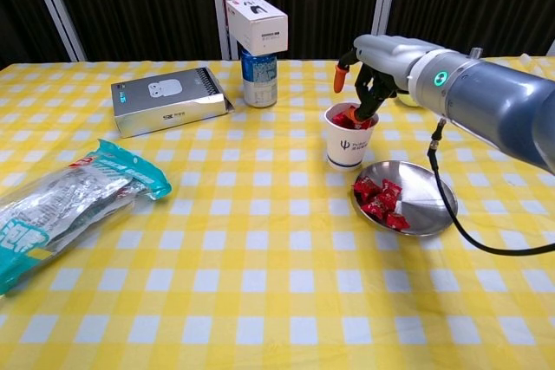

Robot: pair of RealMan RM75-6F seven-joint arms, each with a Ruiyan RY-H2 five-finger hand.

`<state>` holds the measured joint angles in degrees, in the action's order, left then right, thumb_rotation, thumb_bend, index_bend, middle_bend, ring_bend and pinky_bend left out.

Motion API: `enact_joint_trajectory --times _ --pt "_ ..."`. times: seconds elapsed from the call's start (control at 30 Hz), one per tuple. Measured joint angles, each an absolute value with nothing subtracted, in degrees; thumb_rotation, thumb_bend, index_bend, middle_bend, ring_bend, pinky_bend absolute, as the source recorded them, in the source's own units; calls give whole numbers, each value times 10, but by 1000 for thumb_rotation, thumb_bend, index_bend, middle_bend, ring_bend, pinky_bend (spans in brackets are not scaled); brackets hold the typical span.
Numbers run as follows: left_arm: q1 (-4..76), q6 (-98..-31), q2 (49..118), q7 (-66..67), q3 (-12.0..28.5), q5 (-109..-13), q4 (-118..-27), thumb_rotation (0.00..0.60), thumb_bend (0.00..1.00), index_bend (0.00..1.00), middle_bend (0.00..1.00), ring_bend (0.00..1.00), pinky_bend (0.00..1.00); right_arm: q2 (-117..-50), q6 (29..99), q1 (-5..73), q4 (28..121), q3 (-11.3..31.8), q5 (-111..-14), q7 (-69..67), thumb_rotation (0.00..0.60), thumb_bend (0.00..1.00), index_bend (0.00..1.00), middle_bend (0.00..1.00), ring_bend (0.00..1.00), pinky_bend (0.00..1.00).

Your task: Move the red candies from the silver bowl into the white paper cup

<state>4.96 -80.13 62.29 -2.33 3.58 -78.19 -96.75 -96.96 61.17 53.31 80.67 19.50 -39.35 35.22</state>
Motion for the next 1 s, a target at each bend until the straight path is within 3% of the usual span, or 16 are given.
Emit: enact_joint_trajectory --times 0.37,0.57,0.67,0.73,0.83,0.93,1.0 --pt "48 -806 624 -23 37 -781 -966 600 50 0 0 0 0 -943 645 518 870 193 -425 345 600 408 345 728 858 879" --pt "47 -815 627 -22 37 -790 -963 600 50 0 0 0 0 -891 688 487 969 187 -483 328 600 407 345 716 817 796" --pt "44 -825 630 -21 37 -797 -960 600 50 0 0 0 0 -851 719 458 1028 177 -526 313 600 405 332 585 649 646" --pt "42 -834 632 -21 37 -802 -957 600 50 0 0 0 0 -820 745 431 1057 163 -564 303 600 399 282 423 419 460" --pt "39 -846 636 -21 36 -812 -951 600 50 0 0 0 0 -773 782 384 1080 126 -620 289 600 383 163 230 162 227" --pt "35 -855 638 -17 33 -825 -945 600 48 0 0 0 0 -718 814 325 1093 71 -663 271 600 350 49 76 22 81" --pt "33 -861 639 -9 30 -831 -942 600 46 0 0 0 0 -691 830 293 1097 41 -681 258 600 333 6 14 0 24"
